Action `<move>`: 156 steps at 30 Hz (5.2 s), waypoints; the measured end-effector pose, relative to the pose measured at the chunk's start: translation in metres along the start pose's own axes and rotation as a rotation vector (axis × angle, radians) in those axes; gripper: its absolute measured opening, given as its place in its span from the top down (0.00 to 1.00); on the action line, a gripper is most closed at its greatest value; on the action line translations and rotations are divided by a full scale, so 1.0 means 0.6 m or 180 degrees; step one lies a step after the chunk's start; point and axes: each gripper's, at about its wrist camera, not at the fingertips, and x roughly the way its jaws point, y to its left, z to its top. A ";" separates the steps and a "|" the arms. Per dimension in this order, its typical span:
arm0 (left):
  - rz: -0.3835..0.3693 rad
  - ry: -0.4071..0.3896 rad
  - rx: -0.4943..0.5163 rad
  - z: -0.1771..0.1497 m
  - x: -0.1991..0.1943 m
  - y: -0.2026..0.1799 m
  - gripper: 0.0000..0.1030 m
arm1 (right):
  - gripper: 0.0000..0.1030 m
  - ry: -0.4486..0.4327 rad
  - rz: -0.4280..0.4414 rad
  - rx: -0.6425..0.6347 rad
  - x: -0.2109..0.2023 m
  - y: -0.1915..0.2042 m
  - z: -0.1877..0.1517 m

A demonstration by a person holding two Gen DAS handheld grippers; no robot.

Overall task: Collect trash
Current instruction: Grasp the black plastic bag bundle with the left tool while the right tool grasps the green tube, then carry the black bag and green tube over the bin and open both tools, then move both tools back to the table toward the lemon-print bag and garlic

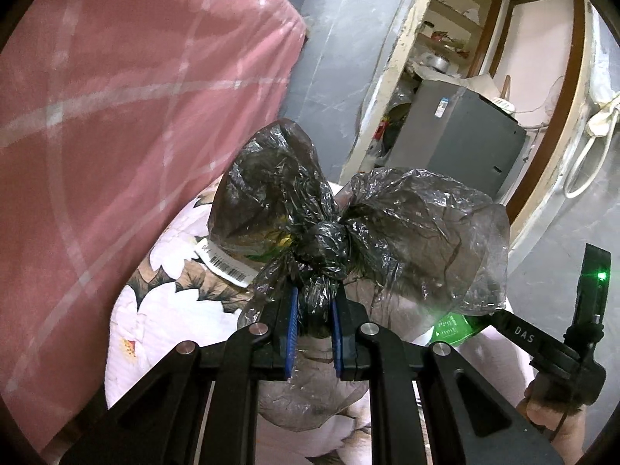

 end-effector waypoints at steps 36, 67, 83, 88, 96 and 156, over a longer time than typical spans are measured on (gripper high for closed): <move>-0.0961 -0.0095 0.0985 -0.149 0.107 -0.490 0.89 | 0.97 -0.1094 -0.1325 -0.0033 -0.280 -0.332 -0.016; -0.0816 0.0600 0.1253 -0.223 0.259 -0.571 0.85 | 0.90 -0.0469 -0.1083 0.0287 -0.204 -0.466 -0.060; -0.0842 0.0471 0.1242 -0.228 0.239 -0.572 0.76 | 0.79 -0.0080 -0.0903 0.0256 -0.179 -0.467 -0.065; -0.0860 0.0414 0.1196 -0.228 0.231 -0.574 0.73 | 0.75 -0.0060 -0.0855 0.0243 -0.187 -0.464 -0.064; -0.0941 0.0179 0.0961 -0.204 0.196 -0.557 0.53 | 0.70 -0.0450 -0.0869 0.0188 -0.227 -0.448 -0.056; 0.0557 -0.0579 0.0488 0.011 0.011 0.000 0.03 | 0.00 -0.1242 0.0083 -0.0505 -0.132 0.032 0.030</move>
